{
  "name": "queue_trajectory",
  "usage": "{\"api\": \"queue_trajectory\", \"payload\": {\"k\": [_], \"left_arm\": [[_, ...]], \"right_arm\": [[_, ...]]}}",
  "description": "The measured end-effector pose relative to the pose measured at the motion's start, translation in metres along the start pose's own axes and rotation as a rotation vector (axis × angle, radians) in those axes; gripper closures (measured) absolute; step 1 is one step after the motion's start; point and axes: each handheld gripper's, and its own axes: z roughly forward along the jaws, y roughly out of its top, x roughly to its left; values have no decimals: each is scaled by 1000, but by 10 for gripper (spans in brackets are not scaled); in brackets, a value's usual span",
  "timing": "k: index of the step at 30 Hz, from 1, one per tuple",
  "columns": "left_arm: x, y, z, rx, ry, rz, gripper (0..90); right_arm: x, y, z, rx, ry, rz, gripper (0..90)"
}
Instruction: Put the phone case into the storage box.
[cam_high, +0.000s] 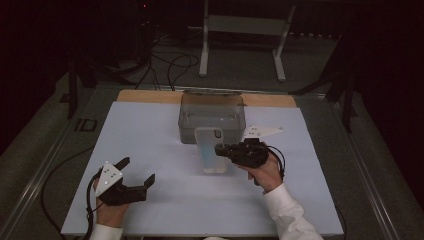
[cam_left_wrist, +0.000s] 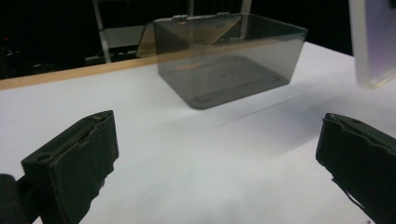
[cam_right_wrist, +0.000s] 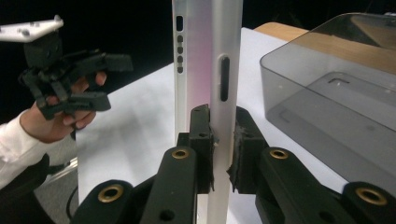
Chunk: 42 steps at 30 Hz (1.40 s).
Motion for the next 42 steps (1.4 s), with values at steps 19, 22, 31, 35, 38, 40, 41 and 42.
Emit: {"api": "queue_trajectory", "payload": {"k": [19, 22, 31, 35, 38, 40, 41, 42], "left_arm": [[9, -12, -6, 17, 65, -26, 3], [8, -12, -6, 18, 65, -27, 3], [8, -12, -6, 18, 79, -28, 3], [8, -12, -6, 19, 85, -33, 3], [8, -11, -6, 15, 91, -31, 3], [7, -11, -7, 13, 92, -30, 3], [7, -11, -7, 12, 94, -30, 3], [7, -11, -7, 12, 94, -31, 3]], "right_arm": [[3, 9, -4, 16, -90, 37, 815], [3, 11, -5, 13, -98, 40, 815], [-4, 23, -7, 36, -125, 100, 815], [-6, 26, -5, 42, -134, 113, 815], [-7, 28, -4, 39, -151, 118, 815], [-8, 29, -3, 35, -160, 128, 815], [-9, 30, -3, 39, -157, 130, 815], [-9, 30, -3, 41, -156, 134, 815]]}}
